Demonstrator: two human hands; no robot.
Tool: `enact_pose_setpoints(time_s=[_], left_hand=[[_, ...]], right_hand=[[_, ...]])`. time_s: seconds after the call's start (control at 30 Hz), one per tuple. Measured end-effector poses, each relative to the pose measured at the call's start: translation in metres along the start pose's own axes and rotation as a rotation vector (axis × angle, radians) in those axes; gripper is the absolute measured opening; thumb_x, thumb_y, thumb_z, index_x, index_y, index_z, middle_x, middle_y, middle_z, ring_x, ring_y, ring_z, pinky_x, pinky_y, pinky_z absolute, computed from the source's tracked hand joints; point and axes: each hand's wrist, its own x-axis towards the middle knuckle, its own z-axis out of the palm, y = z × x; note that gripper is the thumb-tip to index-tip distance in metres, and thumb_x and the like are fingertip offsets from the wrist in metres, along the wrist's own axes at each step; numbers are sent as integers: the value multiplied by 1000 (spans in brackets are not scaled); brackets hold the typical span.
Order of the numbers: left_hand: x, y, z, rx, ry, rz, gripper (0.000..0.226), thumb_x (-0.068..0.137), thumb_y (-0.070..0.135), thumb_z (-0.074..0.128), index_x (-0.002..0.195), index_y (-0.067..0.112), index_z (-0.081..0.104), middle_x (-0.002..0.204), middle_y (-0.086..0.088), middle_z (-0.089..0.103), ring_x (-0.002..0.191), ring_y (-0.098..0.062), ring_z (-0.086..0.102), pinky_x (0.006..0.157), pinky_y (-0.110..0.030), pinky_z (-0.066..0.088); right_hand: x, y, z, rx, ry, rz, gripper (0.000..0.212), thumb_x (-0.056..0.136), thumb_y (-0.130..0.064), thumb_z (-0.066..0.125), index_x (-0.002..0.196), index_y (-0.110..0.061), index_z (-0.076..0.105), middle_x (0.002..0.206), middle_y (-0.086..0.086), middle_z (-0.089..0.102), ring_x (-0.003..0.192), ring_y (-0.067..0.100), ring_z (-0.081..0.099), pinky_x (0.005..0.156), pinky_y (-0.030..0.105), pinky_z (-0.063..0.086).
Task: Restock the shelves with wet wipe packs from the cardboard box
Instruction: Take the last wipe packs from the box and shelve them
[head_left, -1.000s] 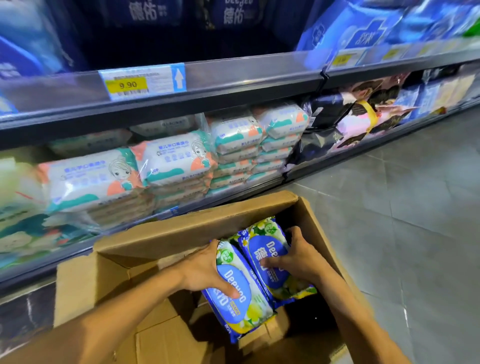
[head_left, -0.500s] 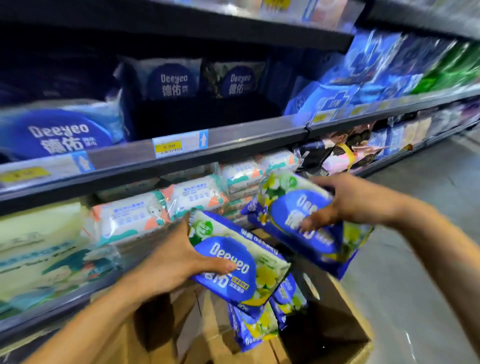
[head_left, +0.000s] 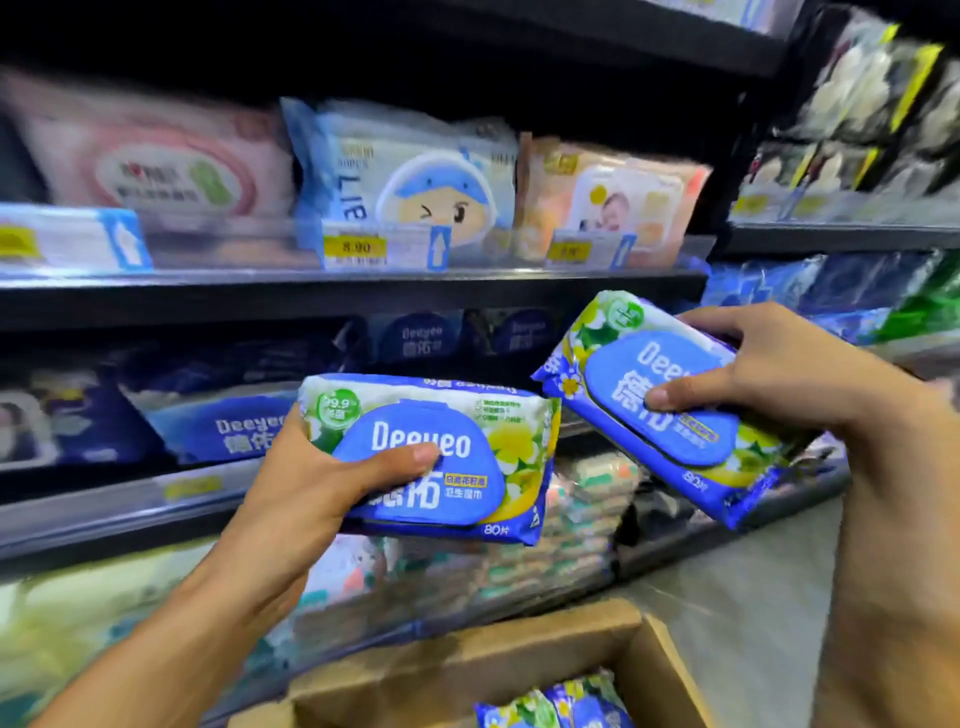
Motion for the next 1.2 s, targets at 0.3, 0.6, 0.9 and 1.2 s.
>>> enact_pose_setpoints(time_s=[0.3, 0.6, 0.9, 1.2], left_hand=[[24, 9, 21, 61, 226, 161, 57, 61, 12, 85, 114, 9, 63, 99, -4, 78, 89, -21, 75, 71, -28, 60], [74, -23, 18, 665, 741, 189, 79, 49, 41, 94, 102, 17, 42, 111, -7, 50, 103, -33, 53, 87, -51, 49], [125, 1, 47, 1254, 281, -19, 58, 71, 62, 75, 72, 9, 52, 70, -7, 58, 71, -31, 57, 61, -33, 41], [163, 4, 30, 937, -22, -42, 90, 61, 47, 89, 137, 14, 51, 133, 0, 60, 121, -19, 56, 106, -32, 42]], right_hand=[[-4, 11, -16, 55, 22, 14, 58, 36, -58, 85, 90, -38, 77, 79, -9, 80, 69, 14, 77, 75, 37, 61], [-4, 5, -15, 60, -48, 9, 58, 38, -59, 87, 93, -46, 75, 78, -11, 79, 67, 11, 76, 74, 36, 61], [11, 18, -4, 64, -101, 56, 45, 56, -42, 93, 96, -30, 77, 78, -6, 80, 66, 16, 77, 65, 31, 59], [27, 28, 8, 18, -120, 95, 48, 55, -47, 93, 94, -25, 77, 77, -5, 80, 68, 17, 78, 75, 39, 64]])
